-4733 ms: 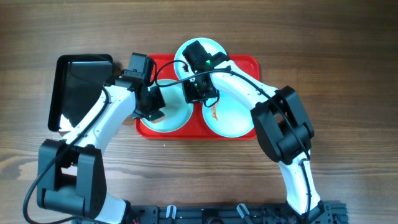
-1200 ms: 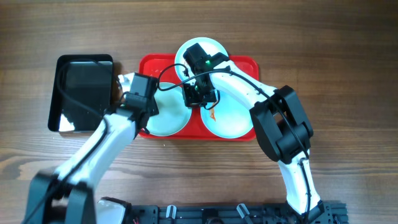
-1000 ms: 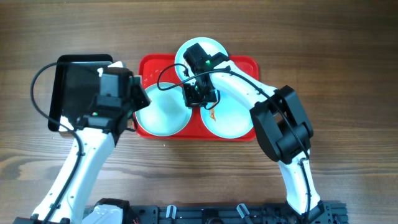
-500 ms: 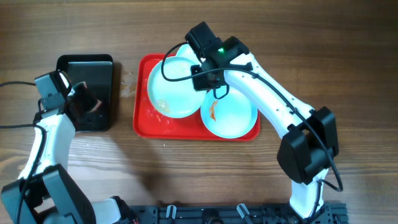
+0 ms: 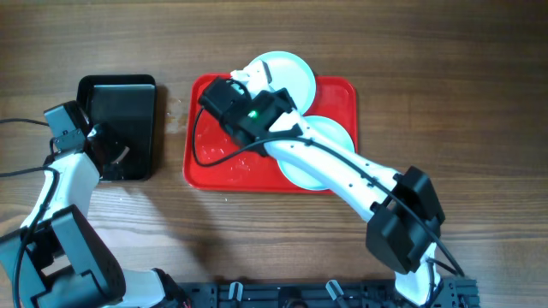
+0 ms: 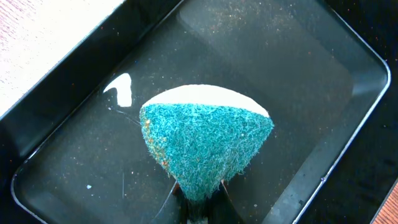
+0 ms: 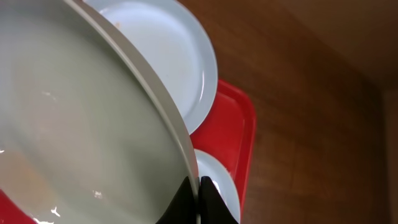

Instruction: Clean dirty plates on tray and stack at the side

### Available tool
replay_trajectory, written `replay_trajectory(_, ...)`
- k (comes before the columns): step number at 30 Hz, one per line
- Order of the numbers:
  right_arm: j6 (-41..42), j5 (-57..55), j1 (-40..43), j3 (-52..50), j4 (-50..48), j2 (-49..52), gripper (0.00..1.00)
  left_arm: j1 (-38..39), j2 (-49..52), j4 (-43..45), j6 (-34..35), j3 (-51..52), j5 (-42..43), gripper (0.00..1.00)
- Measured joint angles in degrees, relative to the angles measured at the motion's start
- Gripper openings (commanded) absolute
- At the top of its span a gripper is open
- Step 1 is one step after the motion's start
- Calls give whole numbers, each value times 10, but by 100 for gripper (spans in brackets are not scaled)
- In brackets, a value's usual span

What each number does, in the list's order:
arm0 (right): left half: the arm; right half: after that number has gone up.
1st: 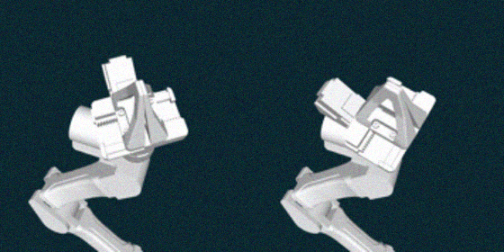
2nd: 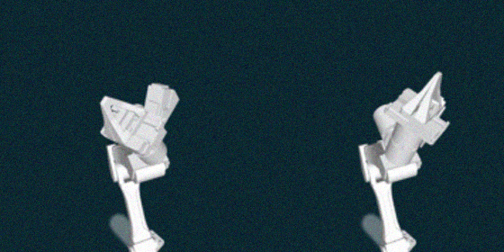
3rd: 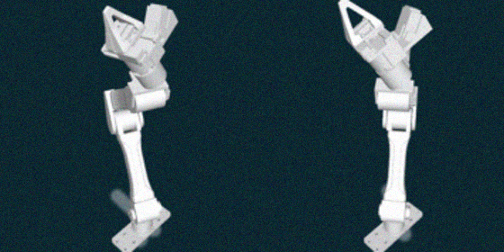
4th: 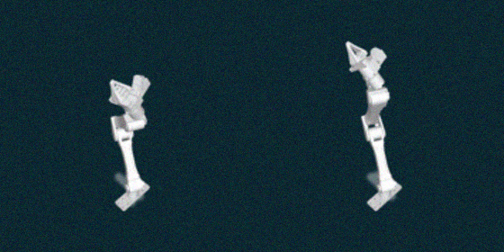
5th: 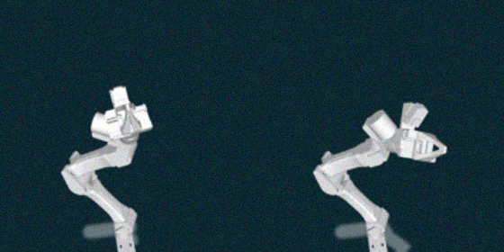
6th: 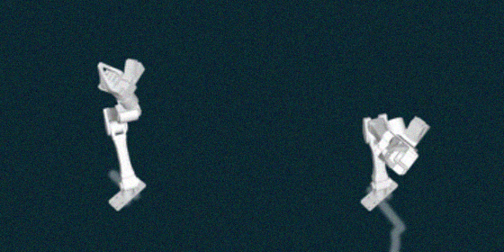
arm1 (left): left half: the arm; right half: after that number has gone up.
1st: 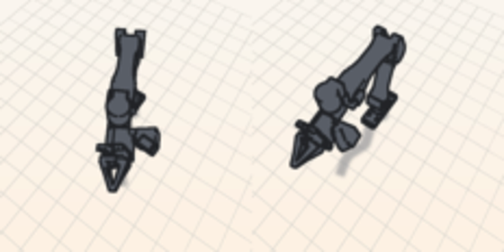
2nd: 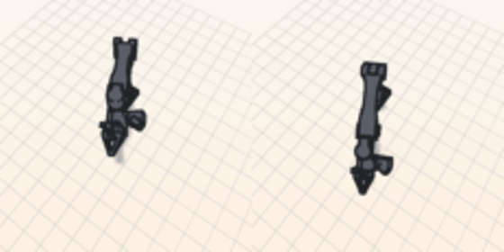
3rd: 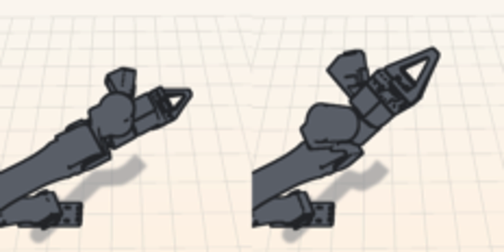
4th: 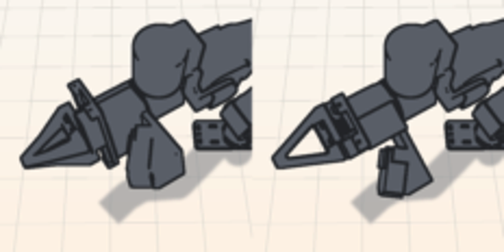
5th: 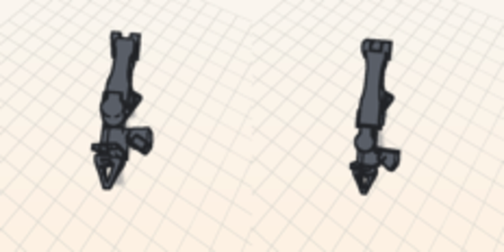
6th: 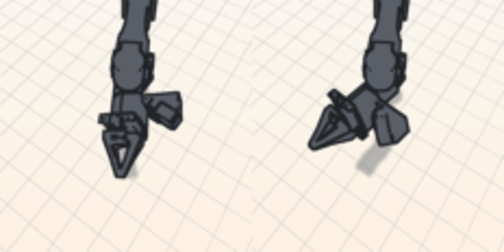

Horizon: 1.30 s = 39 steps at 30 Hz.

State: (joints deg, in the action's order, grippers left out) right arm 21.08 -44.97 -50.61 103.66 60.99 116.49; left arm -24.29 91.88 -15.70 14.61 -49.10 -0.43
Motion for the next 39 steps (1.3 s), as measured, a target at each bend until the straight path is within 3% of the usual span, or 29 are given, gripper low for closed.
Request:
replay_trajectory(11,-134,-193,-105,0,-69,0,4,0,0,6,0,0,-6,4)
replay_trajectory(19,-168,-229,-112,0,-86,0,4,0,0,6,-2,0,-6,4)
replay_trajectory(26,-84,-127,-112,0,-47,0,4,0,0,12,-2,0,-6,4)
replay_trajectory(29,-8,-105,-110,0,-7,0,4,0,0,7,-2,0,-6,4)
replay_trajectory(33,59,-10,-51,0,28,-6,4,0,0,5,-2,0,-6,4)
replay_trajectory(39,41,152,34,-4,-22,-87,4,0,0,4,-2,0,-6,4)
